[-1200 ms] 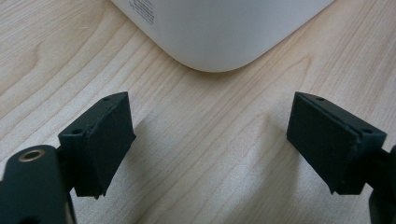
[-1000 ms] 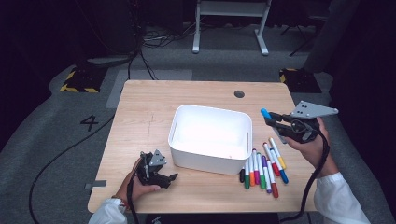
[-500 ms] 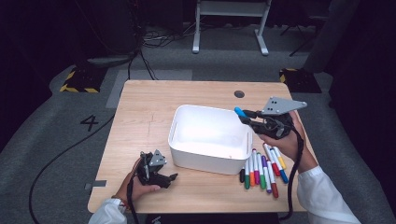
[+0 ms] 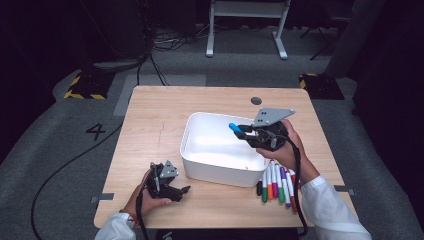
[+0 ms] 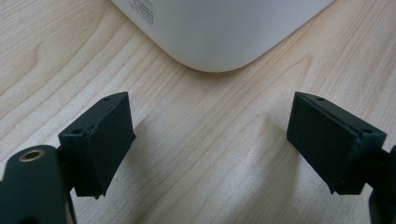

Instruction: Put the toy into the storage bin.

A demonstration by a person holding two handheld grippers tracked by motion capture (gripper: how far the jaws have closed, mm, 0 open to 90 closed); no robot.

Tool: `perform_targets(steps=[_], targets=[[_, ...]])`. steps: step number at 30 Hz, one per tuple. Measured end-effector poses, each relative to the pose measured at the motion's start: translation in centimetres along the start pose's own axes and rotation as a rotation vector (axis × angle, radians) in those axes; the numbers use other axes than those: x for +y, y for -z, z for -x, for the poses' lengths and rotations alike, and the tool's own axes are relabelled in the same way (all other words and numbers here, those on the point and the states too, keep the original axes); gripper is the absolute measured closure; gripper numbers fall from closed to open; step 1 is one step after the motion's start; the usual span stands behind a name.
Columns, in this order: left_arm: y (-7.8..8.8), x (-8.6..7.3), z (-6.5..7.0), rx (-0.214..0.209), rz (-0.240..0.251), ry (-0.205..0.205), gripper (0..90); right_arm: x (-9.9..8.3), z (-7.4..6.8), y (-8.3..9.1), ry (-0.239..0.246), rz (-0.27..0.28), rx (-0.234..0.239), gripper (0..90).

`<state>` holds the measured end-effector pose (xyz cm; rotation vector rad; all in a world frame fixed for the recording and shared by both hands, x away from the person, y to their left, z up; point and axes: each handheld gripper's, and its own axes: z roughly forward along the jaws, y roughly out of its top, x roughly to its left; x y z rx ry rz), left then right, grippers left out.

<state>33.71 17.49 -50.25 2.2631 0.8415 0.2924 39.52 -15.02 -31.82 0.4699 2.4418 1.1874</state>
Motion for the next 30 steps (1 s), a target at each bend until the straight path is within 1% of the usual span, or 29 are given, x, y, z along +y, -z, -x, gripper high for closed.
perform_targets(steps=[5, 8, 10, 11, 13, 15, 16, 17, 19, 20, 21, 22, 23, 25, 26, 29, 30], targets=[[0.0, 0.0, 0.0, 0.000, -0.001, 0.000, 14.8, -0.1, -0.8, -1.6, 0.017, -0.069, 0.038, 74.2], [0.0, 0.0, 0.0, -0.001, 0.001, 0.000, 14.8, -0.2, -1.6, -2.8, 0.034, -0.128, 0.063, 74.1], [0.0, 0.0, 0.0, 0.000, -0.001, 0.000, 14.8, -0.2, -2.1, -3.4, 0.040, -0.157, 0.076, 74.2], [0.0, 0.0, 0.0, 0.000, 0.000, 0.000, 14.8, -0.3, -2.3, -3.8, 0.055, -0.176, 0.086, 74.1], [0.0, 0.0, 0.0, -0.001, 0.001, -0.001, 14.8, -0.4, -2.6, -4.1, 0.061, -0.206, 0.102, 74.1], [0.0, 0.0, 0.0, 0.000, -0.001, 0.000, 14.8, -0.4, -3.0, -4.5, 0.085, -0.228, 0.118, 74.1], [0.0, 0.0, 0.0, -0.001, 0.000, 0.000, 14.8, -0.5, -3.2, -4.6, 0.095, -0.231, 0.122, 74.1], [0.0, 0.0, 0.0, -0.001, 0.000, 0.000, 14.8, -0.5, -3.5, -4.7, 0.090, -0.241, 0.134, 74.1], [0.0, 0.0, 0.0, 0.000, 0.000, 0.000, 14.8, -0.5, -3.7, -4.9, 0.121, -0.257, 0.145, 74.1], [0.0, 0.0, 0.0, -0.002, -0.001, 0.001, 14.8, -0.5, -4.0, -5.0, 0.119, -0.268, 0.150, 74.1], [0.0, 0.0, 0.0, 0.000, 0.000, 0.000, 14.8, -0.5, -4.1, -5.1, 0.129, -0.272, 0.159, 74.1], [0.0, 0.0, 0.0, 0.000, 0.000, 0.000, 14.8, -0.5, -4.4, -5.2, 0.130, -0.282, 0.164, 74.1], [0.0, 0.0, 0.0, -0.001, 0.001, -0.001, 14.8, -0.5, -4.5, -5.4, 0.144, -0.283, 0.169, 74.0], [0.0, 0.0, 0.0, -0.001, 0.000, 0.000, 14.8, -0.5, -4.8, -5.5, 0.146, -0.305, 0.181, 74.0], [0.0, 0.0, 0.0, 0.000, -0.001, 0.000, 14.8, -0.5, -4.9, -5.5, 0.155, -0.313, 0.176, 74.0], [0.0, 0.0, 0.0, -0.001, 0.001, -0.001, 14.8, -0.5, -5.0, -5.5, 0.154, -0.314, 0.191, 73.9], [0.0, 0.0, 0.0, -0.002, 0.001, -0.001, 14.8, -0.5, -5.0, -5.5, 0.158, -0.314, 0.188, 73.8]])
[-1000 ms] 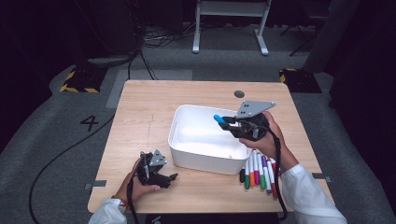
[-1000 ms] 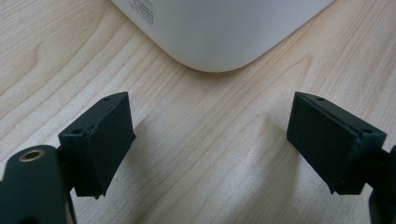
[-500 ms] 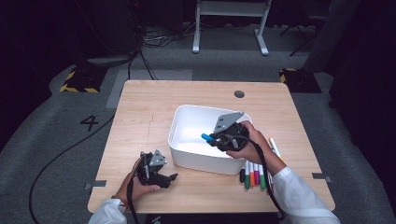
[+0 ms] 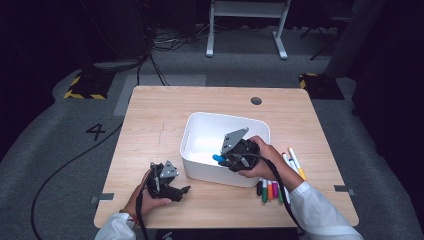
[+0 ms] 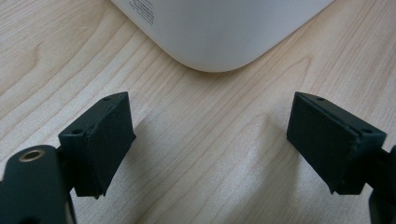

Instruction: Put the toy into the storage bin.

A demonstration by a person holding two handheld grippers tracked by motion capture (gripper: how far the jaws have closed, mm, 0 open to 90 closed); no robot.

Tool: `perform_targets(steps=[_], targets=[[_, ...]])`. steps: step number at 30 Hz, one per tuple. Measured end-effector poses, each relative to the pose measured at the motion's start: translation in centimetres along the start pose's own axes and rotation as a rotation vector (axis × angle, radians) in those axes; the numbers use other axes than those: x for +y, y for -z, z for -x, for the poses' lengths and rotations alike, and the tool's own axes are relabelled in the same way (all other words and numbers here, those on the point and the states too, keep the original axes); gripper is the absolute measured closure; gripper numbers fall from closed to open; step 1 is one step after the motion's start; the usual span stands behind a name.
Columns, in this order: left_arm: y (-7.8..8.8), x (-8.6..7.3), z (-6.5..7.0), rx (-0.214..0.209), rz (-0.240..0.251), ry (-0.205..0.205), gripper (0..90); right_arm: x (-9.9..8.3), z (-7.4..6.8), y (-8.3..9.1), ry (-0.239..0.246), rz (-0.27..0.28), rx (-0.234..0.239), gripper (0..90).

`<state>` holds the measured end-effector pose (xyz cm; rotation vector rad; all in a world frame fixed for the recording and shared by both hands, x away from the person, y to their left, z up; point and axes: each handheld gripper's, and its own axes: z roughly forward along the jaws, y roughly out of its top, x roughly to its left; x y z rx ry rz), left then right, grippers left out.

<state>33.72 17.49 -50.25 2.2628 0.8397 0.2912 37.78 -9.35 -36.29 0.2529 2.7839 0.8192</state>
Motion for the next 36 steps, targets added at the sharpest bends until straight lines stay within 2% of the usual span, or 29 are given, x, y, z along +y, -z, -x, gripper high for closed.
perform_targets(steps=[4, 5, 13, 17, 23, 31, 36], targets=[[0.0, 0.0, 0.0, 0.000, 0.000, 0.000, 14.8, 0.0, 0.1, 0.0, -0.010, 0.003, 0.004, 72.1], [0.0, 0.0, 0.0, 0.000, -0.001, 0.001, 14.8, 0.0, 0.1, 0.0, -0.007, 0.012, -0.009, 67.9], [0.0, 0.0, 0.0, -0.002, 0.001, 0.002, 14.9, -0.7, 0.6, 0.9, -0.047, 0.045, -0.073, 58.4], [0.0, 0.0, 0.0, 0.000, 0.000, 0.000, 14.8, -1.4, 0.8, 2.1, -0.087, 0.100, -0.079, 53.8], [0.0, 0.0, 0.0, 0.000, 0.000, 0.000, 14.8, -2.9, 1.1, 4.1, -0.108, 0.174, -0.106, 48.9], [0.0, 0.0, 0.0, 0.000, 0.001, 0.002, 14.8, -5.6, 1.5, 7.1, -0.152, 0.241, -0.190, 45.4], [0.0, 0.0, 0.0, 0.000, 0.001, 0.001, 14.8, -7.7, 1.4, 8.9, -0.206, 0.277, -0.248, 41.4]])
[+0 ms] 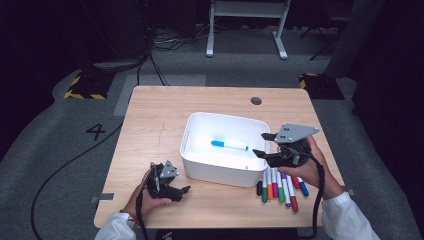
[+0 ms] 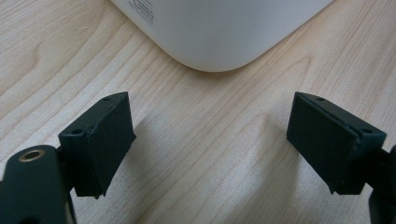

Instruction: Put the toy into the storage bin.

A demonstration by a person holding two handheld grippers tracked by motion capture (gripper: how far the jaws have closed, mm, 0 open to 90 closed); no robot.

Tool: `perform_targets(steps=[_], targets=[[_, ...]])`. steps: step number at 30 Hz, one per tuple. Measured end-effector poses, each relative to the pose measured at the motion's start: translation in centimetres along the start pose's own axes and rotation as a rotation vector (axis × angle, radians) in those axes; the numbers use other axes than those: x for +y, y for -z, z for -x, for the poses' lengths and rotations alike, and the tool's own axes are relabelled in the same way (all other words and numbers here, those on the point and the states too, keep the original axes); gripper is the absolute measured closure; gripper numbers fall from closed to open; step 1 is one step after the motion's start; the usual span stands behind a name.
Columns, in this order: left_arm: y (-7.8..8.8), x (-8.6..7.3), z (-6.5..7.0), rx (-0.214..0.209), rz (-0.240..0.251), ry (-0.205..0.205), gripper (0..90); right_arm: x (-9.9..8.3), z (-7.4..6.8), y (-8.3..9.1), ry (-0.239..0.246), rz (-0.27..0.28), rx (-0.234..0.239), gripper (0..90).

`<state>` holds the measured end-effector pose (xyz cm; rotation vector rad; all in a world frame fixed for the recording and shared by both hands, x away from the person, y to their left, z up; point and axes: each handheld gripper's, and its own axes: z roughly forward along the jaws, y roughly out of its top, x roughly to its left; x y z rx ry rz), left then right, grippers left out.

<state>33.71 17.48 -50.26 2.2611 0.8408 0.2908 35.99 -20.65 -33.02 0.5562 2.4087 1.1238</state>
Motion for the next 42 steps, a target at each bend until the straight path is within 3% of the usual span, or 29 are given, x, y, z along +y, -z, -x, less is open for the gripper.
perform_targets(steps=[9, 16, 20, 31, 37, 42], targets=[[0.0, 0.0, 0.0, 0.000, 0.000, 0.000, 14.9, -4.3, 1.9, 3.0, -0.078, -0.011, -0.098, 40.3], [0.0, 0.0, 0.0, 0.001, 0.000, 0.001, 14.8, -8.6, 3.4, 3.8, -0.149, -0.054, -0.166, 40.6], [0.0, 0.0, 0.0, 0.001, 0.000, 0.001, 14.8, -11.1, 4.0, 3.4, -0.194, -0.091, -0.197, 40.8], [0.0, 0.0, 0.0, 0.001, 0.000, 0.001, 14.8, -17.0, 5.7, 1.4, -0.290, -0.191, -0.228, 41.7], [0.0, 0.0, 0.0, 0.001, 0.000, 0.001, 14.8, -19.0, 6.2, 0.5, -0.347, -0.231, -0.232, 42.4], [0.0, 0.0, 0.0, 0.001, 0.000, 0.001, 14.8, -20.1, 6.4, 0.2, -0.366, -0.251, -0.221, 43.0]])
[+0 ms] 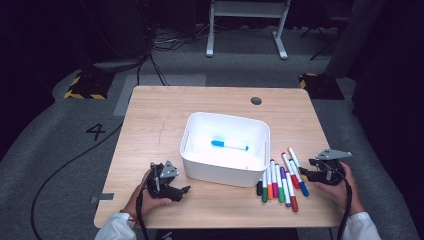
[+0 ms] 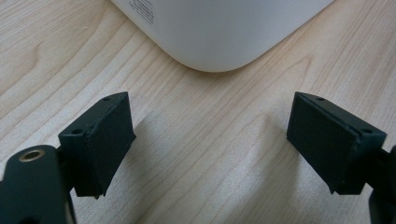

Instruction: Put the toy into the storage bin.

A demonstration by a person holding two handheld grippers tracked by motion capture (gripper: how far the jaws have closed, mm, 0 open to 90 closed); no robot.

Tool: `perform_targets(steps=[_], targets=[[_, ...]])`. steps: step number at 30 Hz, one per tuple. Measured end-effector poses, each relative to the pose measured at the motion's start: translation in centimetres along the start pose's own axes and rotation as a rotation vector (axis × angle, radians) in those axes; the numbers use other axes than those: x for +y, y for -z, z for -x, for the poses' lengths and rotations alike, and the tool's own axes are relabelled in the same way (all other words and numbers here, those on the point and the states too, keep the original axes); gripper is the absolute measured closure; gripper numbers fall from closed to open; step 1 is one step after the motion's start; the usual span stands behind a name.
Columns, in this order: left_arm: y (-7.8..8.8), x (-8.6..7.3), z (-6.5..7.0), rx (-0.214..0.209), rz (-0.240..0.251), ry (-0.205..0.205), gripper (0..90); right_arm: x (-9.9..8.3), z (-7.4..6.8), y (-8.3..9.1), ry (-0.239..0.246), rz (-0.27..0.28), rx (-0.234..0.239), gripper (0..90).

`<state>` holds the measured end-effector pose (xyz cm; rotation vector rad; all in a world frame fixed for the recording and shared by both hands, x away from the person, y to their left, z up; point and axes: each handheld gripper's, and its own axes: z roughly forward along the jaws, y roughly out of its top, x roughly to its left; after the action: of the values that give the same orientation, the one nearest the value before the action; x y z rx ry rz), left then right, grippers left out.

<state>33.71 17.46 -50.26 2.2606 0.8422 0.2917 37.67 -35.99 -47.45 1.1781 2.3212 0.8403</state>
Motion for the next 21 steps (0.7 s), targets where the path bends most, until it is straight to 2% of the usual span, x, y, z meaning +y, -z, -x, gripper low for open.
perform_targets(steps=[5, 10, 13, 21], targets=[[0.0, 0.0, 0.0, 0.000, 0.000, 0.000, 14.8, -0.5, 0.3, -0.5, -0.020, -0.027, -0.013, 46.6], [0.0, 0.0, 0.0, 0.000, 0.000, 0.000, 14.8, -1.3, 1.4, -0.5, -0.085, -0.023, -0.010, 63.2], [0.0, 0.0, 0.0, 0.000, 0.000, 0.000, 14.8, -1.5, 1.8, -0.4, -0.108, -0.018, -0.010, 72.1], [0.0, 0.0, 0.0, 0.000, 0.000, 0.000, 14.8, -1.7, 2.3, -0.4, -0.134, 0.009, -0.017, 74.9]])
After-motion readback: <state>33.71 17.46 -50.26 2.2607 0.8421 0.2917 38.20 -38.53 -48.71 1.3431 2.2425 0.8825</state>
